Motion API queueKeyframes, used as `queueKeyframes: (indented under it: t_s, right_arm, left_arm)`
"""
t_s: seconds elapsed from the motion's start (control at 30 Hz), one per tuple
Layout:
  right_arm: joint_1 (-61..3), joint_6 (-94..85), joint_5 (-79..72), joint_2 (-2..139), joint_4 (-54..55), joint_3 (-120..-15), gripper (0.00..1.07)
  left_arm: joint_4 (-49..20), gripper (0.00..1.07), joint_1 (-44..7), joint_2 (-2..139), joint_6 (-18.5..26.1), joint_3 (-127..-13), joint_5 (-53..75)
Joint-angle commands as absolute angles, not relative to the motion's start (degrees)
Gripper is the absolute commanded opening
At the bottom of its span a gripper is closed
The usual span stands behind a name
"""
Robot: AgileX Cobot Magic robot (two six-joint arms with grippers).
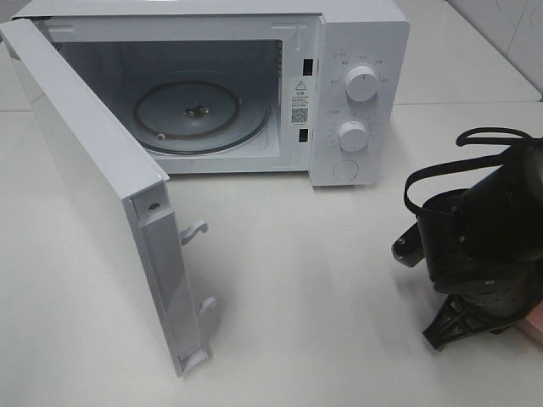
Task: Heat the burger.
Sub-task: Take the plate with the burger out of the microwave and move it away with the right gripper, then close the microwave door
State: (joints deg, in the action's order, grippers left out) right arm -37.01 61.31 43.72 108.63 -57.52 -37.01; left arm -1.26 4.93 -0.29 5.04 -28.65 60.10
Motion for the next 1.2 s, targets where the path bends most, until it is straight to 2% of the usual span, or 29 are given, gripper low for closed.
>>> queueKeyframes:
  t_s: [0.03,0.07,0.1,0.2,0.33,0.43,0.5,0.6,0.67,0.87,1.0,1.2]
  right_arm:
    - [-37.0,61.2,45.1,106.6,-58.0,-37.2,0.38]
    - [-37.0,61.2,45.1,106.6,-58.0,-37.2,0.38]
    - [-37.0,61.1,45.3,105.2,-57.9,-37.2,0.45]
    - [-37.0,60.3,45.2,102.0,-57.1,-37.2,0.52]
    - [-37.0,57.8,44.6,98.3,-55.2,-37.2,0.55]
    - [-37.0,51.3,42.5,91.8,-50.1,-37.2,0.58]
    - [-37.0,45.6,40.2,85.4,-45.1,-37.2,0.67]
    - [-37.0,44.1,39.4,83.7,-43.4,-37.2,0.7]
    - [-37.0,37.1,38.8,75.6,-37.1,-37.2,0.8]
    - [-37.0,30.1,40.0,67.8,-30.1,-37.2,0.8]
    - [-37.0,20.0,44.3,58.7,-21.7,-37.2,0.77]
    - [-37.0,17.2,51.1,49.4,-18.0,-37.2,0.76]
  left_arm:
    - [-1.5,0.98,4.9,-1.4,4.6,-28.5,59.6]
    - [-1.5,0.98,4.9,-1.4,4.6,-28.5,59.6]
    - [-1.5,0.98,4.9,-1.4,4.6,-28.5,59.6]
    - [-1.5,0.98,4.9,-1.4,4.6,-28.5,59.6]
    - [-1.5,0.98,4.9,-1.4,4.6,-28.5,59.6]
    - [-1.5,0.98,4.9,-1.4,4.6,-28.5,59.6]
    - [-1.5,0.98,4.9,-1.4,4.6,-28.5,59.6]
    - [-1.5,0.98,4.9,-1.4,4.6,-28.5,59.6]
    - [-1.5,0.98,4.9,-1.4,4.6,-28.5,59.6]
    - [-1.5,0.98,4.9,-1.4,4.6,-28.5,59.6]
    - [-1.5,0.98,4.9,-1.4,4.6,-28.5,59.6]
    - [-1.5,0.98,4.9,-1.4,4.6,-28.5,59.6]
